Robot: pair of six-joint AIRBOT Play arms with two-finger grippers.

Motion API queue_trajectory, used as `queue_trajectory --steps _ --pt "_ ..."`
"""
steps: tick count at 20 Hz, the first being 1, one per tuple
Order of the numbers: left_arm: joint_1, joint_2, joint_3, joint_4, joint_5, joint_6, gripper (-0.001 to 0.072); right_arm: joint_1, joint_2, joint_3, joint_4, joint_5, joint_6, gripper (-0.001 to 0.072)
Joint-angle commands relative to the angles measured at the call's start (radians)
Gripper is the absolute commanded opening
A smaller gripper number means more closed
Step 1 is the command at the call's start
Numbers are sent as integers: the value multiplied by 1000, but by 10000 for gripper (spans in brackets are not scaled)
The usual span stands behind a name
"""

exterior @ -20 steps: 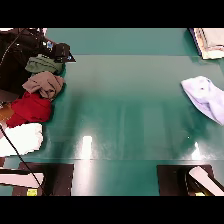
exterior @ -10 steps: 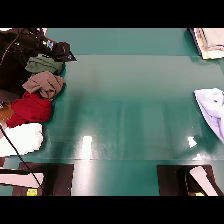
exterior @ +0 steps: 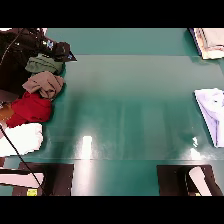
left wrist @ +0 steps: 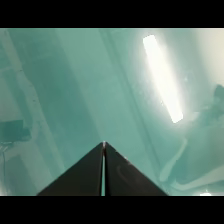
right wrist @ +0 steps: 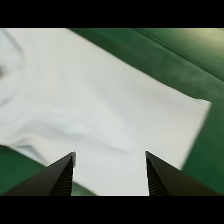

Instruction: Fold the shirts.

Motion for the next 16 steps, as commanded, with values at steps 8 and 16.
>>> queue_trajectory --steps 8,16 --pt "0 0 0 -2 0 -1 23 693 -130 264 90 140 -24 16" --pt "0 0 0 -2 10 -1 23 849 -262 394 90 201 -24 16"
